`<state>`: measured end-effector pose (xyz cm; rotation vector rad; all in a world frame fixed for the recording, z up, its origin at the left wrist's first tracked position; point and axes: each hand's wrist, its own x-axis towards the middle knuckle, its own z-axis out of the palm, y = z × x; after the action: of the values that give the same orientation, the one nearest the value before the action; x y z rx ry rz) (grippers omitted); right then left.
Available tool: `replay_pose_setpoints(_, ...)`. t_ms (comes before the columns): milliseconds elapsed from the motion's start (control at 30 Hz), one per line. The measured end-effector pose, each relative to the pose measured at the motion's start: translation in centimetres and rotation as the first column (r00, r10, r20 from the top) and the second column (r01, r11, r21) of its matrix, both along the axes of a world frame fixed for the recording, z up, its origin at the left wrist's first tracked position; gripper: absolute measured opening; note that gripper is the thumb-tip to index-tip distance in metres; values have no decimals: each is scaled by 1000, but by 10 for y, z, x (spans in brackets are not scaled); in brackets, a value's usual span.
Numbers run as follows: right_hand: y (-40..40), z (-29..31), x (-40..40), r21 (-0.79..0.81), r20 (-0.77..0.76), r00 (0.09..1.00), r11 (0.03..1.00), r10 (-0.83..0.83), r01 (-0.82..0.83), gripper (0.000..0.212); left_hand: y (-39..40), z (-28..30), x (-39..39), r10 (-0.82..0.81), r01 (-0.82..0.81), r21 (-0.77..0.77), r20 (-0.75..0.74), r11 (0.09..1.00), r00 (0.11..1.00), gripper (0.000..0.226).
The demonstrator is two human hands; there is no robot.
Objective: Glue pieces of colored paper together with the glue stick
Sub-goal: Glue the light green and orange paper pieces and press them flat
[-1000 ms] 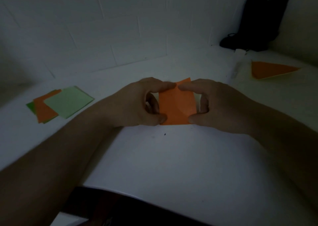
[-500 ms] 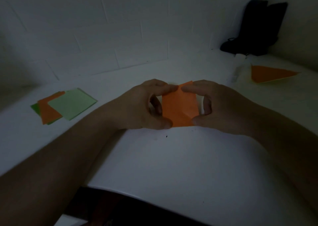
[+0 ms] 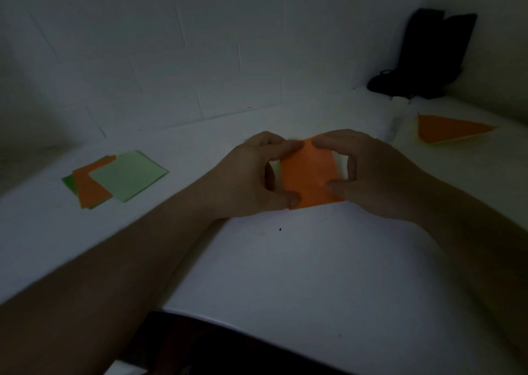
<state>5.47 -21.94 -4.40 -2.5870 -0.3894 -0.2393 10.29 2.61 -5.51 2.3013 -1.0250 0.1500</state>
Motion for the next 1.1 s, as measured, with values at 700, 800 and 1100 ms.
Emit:
replay_pose_setpoints(700,13,-15,-5,79,-93,987,987,-134,141,107,-5,-4,-3,29,-27,-36,53,999,998,103)
replay_pose_setpoints(800,1,-9,-4,69,-94,975,976,-202,208,109,-4,-2,-3,52,-52,-9,21,999,998,100)
replay_pose_setpoints(1100,-12,-4,-6,135,-60,970,961,-236,242,75,-5,-1,-5,76,-76,18,19,997,997,95)
